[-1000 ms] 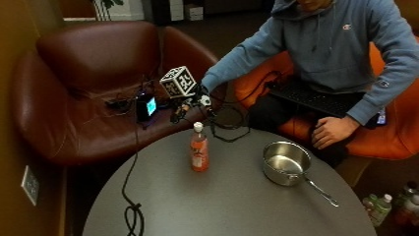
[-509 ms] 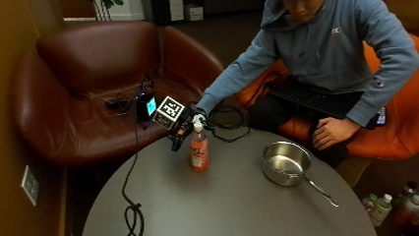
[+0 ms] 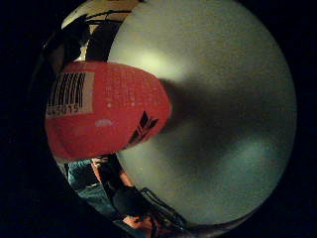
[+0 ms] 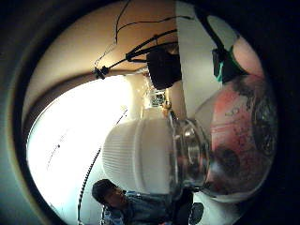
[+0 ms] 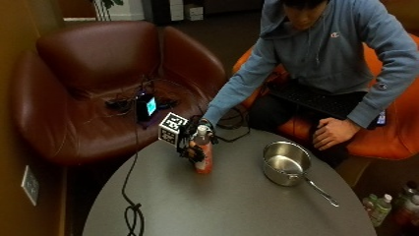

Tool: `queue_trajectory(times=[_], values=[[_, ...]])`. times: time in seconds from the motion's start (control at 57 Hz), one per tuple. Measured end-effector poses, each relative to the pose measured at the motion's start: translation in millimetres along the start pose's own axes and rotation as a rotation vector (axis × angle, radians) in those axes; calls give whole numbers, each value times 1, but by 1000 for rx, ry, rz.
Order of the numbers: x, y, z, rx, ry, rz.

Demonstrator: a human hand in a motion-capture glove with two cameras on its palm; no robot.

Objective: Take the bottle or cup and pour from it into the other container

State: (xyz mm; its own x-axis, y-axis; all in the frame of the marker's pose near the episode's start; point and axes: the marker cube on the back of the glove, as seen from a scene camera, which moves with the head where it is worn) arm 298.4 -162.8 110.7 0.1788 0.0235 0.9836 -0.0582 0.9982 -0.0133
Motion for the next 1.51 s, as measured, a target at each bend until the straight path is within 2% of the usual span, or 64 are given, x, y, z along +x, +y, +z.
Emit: queue_trajectory(times=[0.158,0.281,0.386,0.544,0.807,1.07,1.21,1.35,1.508], values=[[-21,-15,25,5,11,29],[11,24,24,-53,129,29],[-19,30,39,-79,246,0],[-54,65,51,-121,571,-8],[-131,79,101,-157,1162,-38],[-144,88,156,-139,1790,-34],[-137,111,181,-53,2087,-25],[-140,117,210,-34,2310,-48],[-139,122,231,-43,2371,-36]])
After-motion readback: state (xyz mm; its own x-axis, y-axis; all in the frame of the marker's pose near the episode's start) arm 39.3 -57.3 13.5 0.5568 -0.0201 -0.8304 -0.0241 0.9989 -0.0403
